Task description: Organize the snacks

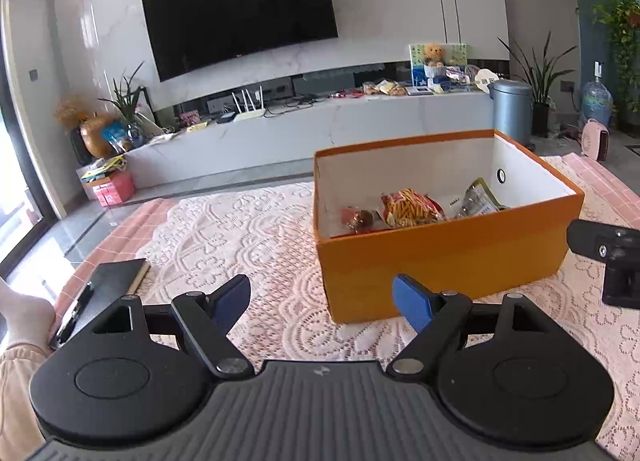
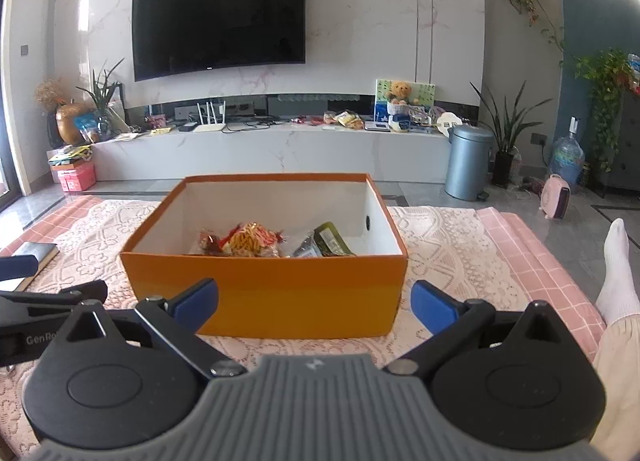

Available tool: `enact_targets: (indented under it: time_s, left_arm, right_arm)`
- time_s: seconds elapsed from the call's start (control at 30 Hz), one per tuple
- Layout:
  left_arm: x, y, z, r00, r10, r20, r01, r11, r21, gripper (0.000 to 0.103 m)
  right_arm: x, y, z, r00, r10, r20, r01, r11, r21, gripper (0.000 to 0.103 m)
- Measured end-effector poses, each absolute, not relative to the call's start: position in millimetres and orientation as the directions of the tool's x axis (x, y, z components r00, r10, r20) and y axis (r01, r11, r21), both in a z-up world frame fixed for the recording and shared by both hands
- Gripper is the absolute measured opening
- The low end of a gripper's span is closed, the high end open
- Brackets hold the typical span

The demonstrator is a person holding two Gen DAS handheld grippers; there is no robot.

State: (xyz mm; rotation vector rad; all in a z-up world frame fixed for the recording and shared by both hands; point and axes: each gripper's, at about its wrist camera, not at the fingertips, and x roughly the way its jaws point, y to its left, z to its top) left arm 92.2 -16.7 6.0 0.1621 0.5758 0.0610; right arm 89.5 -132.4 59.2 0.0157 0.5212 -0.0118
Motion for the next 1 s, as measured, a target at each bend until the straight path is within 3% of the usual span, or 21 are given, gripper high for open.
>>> enact_targets:
  time_s: [0.43,1.0]
  left_arm:
    - [97.6,-23.5,-1.2,0.815,0.083,-0.574,0.018,0.986,0.167,0.095]
    - [92.8,-26.7,7.3,0.825,0.079,-0.560,0.022,0.985,0.172,0.095]
  right_arm:
    - [97.7,-139.0,48.2,0.856,-0.025,-0.517,0.034,0.999,0.010,0.099]
    - [90.6,-138.9,53.2,0.866,-0.020,-0.500,0.030,0.999,0.013,0.099]
